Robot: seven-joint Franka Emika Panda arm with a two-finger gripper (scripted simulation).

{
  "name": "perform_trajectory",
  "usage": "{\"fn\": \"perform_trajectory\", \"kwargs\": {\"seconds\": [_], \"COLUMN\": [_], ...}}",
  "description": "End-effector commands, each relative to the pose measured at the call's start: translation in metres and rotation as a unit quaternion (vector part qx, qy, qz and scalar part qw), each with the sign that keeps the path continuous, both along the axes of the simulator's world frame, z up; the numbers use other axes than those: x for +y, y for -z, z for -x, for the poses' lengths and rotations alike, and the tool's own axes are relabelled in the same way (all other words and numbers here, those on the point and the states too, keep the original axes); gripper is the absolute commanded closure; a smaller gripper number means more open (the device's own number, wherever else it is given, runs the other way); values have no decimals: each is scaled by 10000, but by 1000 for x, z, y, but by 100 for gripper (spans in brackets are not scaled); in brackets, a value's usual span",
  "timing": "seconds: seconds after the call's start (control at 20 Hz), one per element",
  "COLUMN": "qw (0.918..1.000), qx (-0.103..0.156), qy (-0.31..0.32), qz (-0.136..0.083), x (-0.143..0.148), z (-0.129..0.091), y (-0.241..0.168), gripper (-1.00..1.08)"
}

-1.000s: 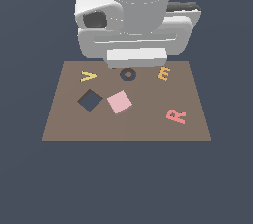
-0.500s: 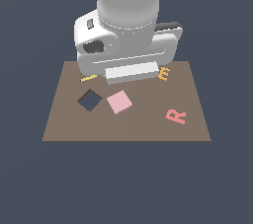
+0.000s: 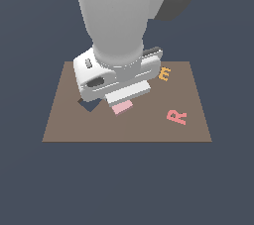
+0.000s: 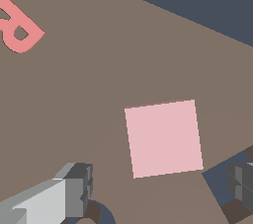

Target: Insert a designated object into the corresponding slot on a board.

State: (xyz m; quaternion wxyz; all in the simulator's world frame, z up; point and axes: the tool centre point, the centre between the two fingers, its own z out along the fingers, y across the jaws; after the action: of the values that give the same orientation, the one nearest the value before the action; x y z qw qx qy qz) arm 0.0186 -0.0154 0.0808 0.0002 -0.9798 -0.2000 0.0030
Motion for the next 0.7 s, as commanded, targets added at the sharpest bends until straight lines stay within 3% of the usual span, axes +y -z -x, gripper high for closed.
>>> {"fn": "perform_trajectory", "kwargs": {"seconds": [0.0,0.65], "qw": [9997,9980], "qx": [-14,-25], "qy": [-232,-636], "qz": [-4,-7], "x": [-3,-7], "z": [-5,-13], "y": [11,31], "gripper": [-92,-92]}}
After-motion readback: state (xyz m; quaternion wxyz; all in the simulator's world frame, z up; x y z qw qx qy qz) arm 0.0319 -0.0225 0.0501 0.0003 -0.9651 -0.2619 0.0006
